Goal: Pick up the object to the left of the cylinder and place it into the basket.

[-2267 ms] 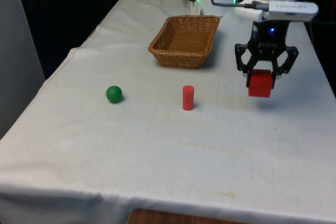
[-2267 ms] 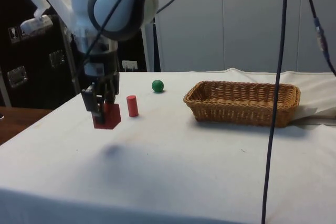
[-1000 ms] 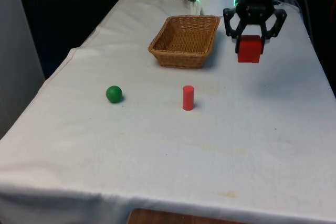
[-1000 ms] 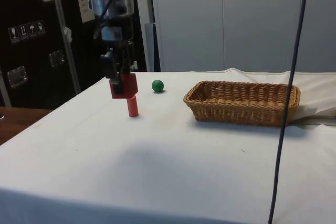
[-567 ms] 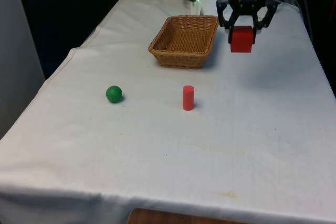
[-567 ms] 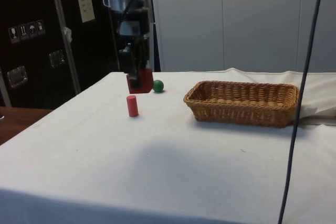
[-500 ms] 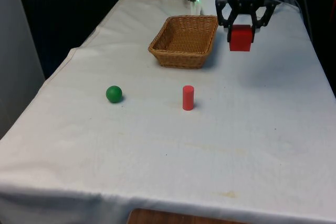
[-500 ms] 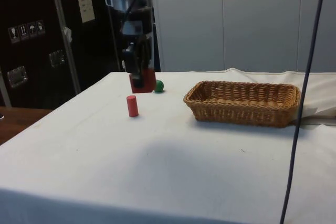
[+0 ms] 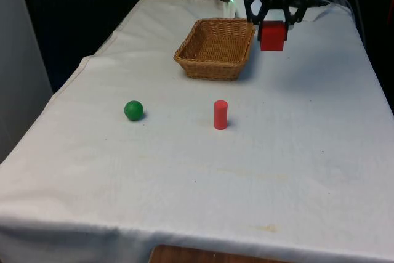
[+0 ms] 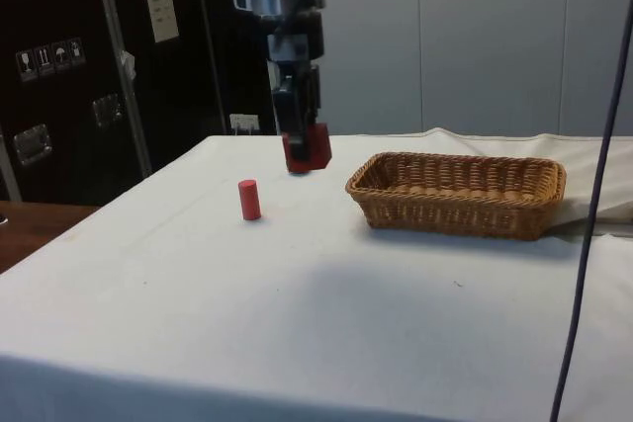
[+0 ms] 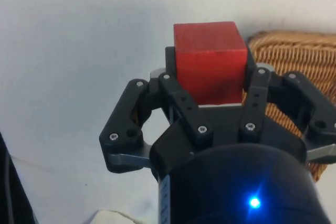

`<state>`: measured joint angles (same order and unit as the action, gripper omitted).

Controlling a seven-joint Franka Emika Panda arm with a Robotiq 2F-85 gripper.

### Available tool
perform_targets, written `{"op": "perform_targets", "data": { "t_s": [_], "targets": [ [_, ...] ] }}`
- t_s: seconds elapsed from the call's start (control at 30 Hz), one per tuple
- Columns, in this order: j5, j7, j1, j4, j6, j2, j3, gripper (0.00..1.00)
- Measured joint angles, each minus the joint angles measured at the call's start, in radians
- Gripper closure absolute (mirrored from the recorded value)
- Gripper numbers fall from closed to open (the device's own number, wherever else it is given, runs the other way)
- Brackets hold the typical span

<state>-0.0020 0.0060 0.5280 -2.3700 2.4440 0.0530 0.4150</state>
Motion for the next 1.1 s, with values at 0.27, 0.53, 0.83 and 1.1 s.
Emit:
{"op": "perform_targets", "data": {
  "t_s": [0.27,0.53,0.83,1.1],
  "targets": [
    [-0.029,-0.018,-0.004,-0.083,0.010,-0.070,0.020,1.00],
    [-0.048,-0.033,-0.006,-0.137,0.019,-0.114,0.038,1.00],
    [-0.079,-0.059,-0.012,-0.219,0.047,-0.176,0.069,1.00],
    [-0.108,-0.099,-0.023,-0.276,0.062,-0.224,0.110,1.00]
  ]
}}
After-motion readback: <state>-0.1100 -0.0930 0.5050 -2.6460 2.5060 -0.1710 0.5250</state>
